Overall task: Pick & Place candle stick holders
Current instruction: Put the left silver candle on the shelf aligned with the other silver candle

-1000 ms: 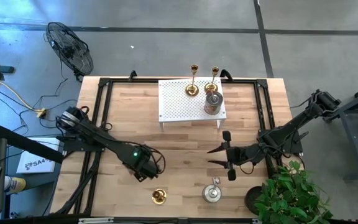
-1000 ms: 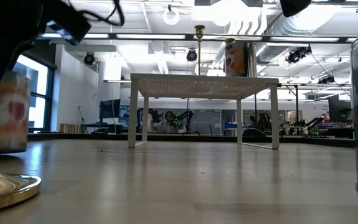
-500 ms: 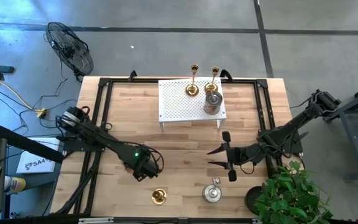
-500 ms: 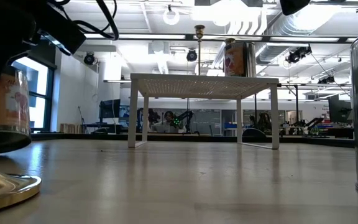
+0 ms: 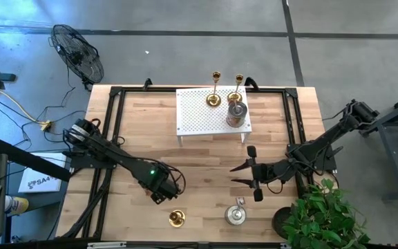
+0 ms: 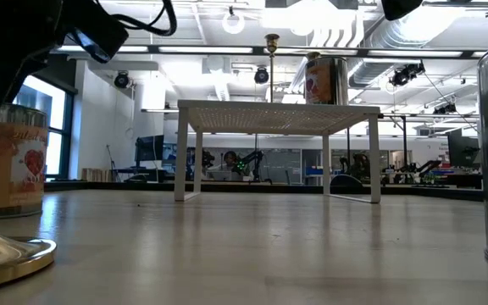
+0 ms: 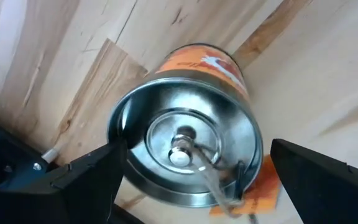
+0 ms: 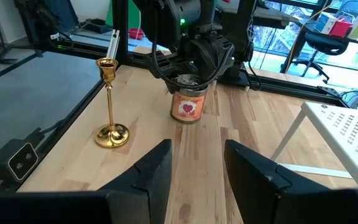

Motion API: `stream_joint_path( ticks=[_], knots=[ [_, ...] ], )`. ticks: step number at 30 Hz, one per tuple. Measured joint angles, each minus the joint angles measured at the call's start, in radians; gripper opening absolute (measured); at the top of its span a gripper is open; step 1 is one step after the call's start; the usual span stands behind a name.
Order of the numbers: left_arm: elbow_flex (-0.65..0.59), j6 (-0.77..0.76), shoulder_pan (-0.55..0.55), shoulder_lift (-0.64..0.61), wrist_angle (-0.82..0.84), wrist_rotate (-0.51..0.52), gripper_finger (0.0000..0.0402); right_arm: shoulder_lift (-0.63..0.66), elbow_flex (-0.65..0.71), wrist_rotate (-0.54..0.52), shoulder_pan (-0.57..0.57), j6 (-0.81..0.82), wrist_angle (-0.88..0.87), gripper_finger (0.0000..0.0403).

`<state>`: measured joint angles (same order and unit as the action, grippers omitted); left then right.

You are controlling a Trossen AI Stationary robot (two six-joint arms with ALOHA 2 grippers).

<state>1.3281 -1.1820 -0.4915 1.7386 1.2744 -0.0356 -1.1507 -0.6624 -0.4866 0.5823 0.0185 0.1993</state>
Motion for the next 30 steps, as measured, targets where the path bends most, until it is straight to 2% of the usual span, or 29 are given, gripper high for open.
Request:
stream_joint_path(
  ticks=[21, 30],
  knots=[
    [0.002, -0.001, 0.0, 0.0, 0.007, 0.0, 0.0388, 0.0, 0.0, 0.011, 0.0, 0.003, 0.0, 0.0142],
    [0.003, -0.002, 0.0, -0.002, -0.044, 0.03, 0.0388, 0.0, 0.0, 0.012, 0.0, 0.003, 0.0, 0.0142]
  ],
)
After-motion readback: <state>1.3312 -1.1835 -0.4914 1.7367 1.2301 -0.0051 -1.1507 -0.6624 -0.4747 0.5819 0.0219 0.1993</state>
